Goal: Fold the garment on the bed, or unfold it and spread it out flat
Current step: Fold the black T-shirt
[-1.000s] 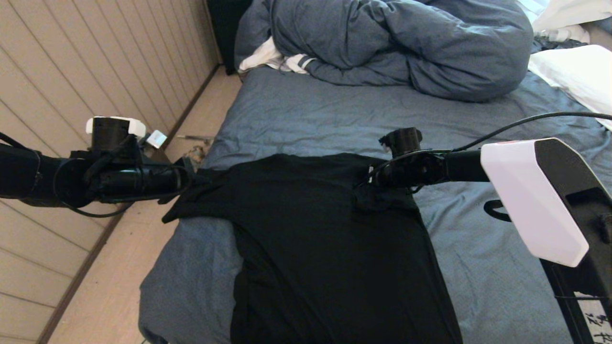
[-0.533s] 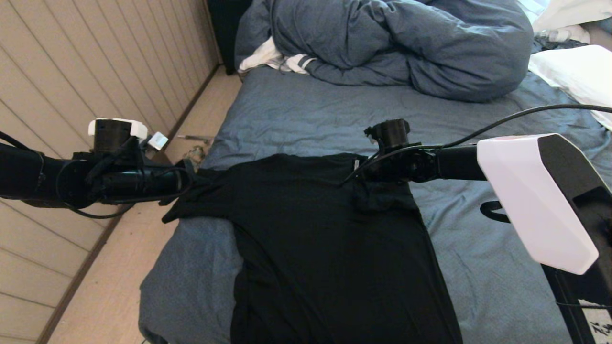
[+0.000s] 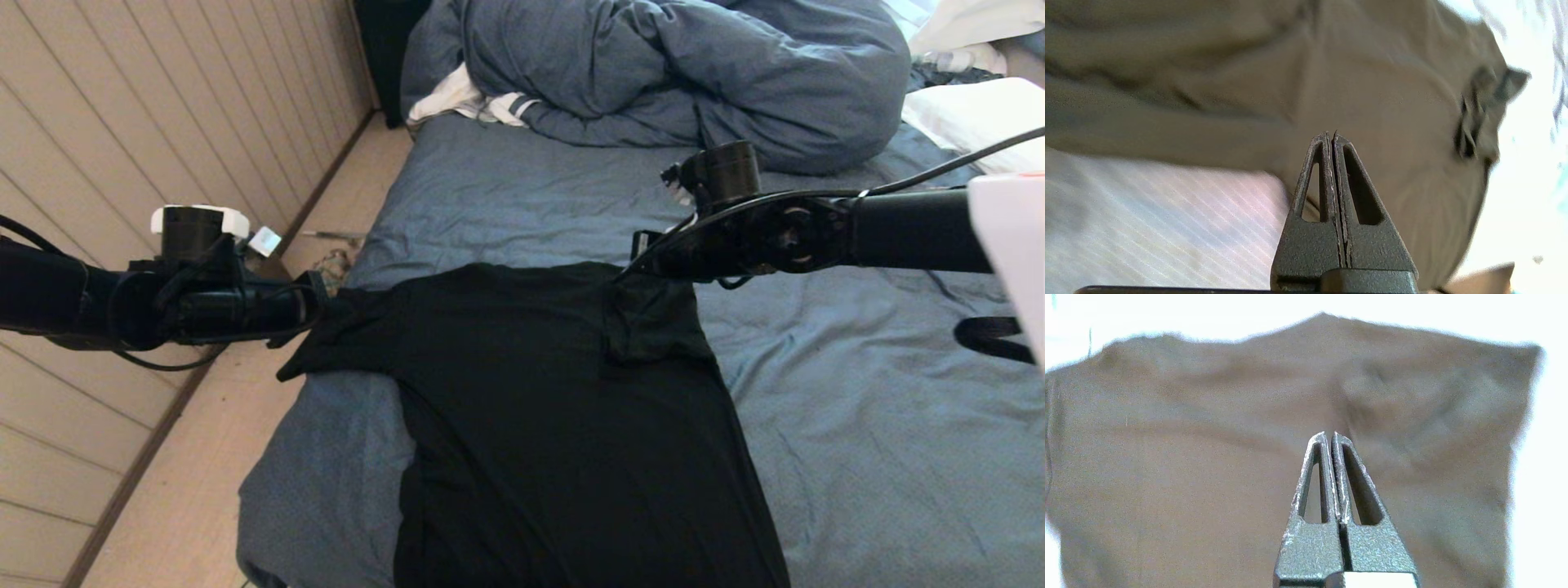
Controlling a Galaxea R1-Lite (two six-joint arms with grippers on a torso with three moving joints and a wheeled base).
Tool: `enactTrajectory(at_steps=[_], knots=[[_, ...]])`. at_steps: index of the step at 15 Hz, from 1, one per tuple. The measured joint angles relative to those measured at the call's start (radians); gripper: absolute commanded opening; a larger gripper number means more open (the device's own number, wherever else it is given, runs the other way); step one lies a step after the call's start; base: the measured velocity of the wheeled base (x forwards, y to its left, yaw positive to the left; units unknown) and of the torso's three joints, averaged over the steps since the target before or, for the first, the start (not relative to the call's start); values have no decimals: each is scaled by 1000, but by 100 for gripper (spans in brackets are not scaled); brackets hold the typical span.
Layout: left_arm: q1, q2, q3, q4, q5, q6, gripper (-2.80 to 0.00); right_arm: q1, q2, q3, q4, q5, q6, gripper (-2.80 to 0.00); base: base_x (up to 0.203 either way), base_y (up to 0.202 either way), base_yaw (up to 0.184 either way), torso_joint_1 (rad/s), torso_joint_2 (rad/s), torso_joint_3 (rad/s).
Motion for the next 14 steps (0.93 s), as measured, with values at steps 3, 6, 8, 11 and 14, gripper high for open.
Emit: enactTrajectory(at_steps=[3,6,8,11,14], knots=[[80,51,-64,2,-1,-4,-280,-23,-199,220,15,3,-3,-280,0,0,0,0,0,0],[115,100,-78,-2,-1,2,-280,-83,-308,299,34,0,-1,-280,0,0,0,0,0,0],[129,127,-70,1,-1,4,-280,-106,-334,281,69,-1,-1,-280,0,0,0,0,0,0],[143,151,-75,0,-41,3,-280,-122,-346,179,191,0,4,-280,0,0,0,0,0,0],[190,175,-88,-3,-53,3,-280,-126,-348,98,259,-1,5,-280,0,0,0,0,0,0]])
